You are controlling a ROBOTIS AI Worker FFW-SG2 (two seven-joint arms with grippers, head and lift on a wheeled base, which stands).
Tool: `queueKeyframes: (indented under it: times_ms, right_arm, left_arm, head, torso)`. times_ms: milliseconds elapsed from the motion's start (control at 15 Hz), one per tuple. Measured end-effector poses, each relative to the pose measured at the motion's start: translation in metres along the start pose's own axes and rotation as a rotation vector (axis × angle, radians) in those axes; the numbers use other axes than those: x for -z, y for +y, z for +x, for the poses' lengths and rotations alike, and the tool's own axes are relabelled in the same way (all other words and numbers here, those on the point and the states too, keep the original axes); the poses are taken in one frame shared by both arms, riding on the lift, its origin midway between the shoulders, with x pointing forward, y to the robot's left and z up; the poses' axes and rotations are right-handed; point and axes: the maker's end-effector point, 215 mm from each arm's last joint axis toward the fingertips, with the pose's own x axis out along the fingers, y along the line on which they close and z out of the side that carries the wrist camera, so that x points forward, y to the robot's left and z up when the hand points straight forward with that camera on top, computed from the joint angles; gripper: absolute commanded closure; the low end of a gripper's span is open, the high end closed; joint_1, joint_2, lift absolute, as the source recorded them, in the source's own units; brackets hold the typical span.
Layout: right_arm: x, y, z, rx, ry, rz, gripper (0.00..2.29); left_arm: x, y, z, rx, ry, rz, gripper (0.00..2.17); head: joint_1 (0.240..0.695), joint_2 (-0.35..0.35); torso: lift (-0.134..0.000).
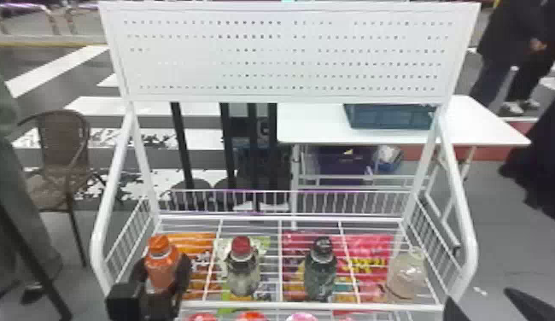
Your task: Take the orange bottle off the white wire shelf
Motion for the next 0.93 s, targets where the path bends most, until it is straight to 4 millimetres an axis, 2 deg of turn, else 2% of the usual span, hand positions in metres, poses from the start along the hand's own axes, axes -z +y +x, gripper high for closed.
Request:
queueKeyframes:
  times_ms: [200,333,533,933]
  right_arm:
    - [-0.001,0.0,0.001,-0.002,-0.001,-0.002,0.15]
    - [0.0,0.0,0.001,-0.002,0.0,-0.003,0.15]
    - [0.003,-0.001,0.003,-0.003,0.004,-0.003,0.15]
    - [0.009,0.001,0.008,-0.012,0.008,0.005,0.15]
  left_arm:
    - [-0.003,-0.001,-0.003,0.001,-0.006,-0.003,0.54]
    - [-0.02,-0.007,-0.009,0.013,-0.036,-0.012,0.54]
    - [-0.053,-0.017,-0.03,0.028,-0.069,-0.029,0.54]
    - [-0.075,-0.007,-0.082,0.005,-0.026,-0.001,0.54]
  head:
    - [0.499,0.0]
    - [0.499,0.0]
    - [0.499,0.0]
    - [0.499,0.0]
  torso:
    - [0.0]
    - [0.0]
    - [0.0]
    - [0.0]
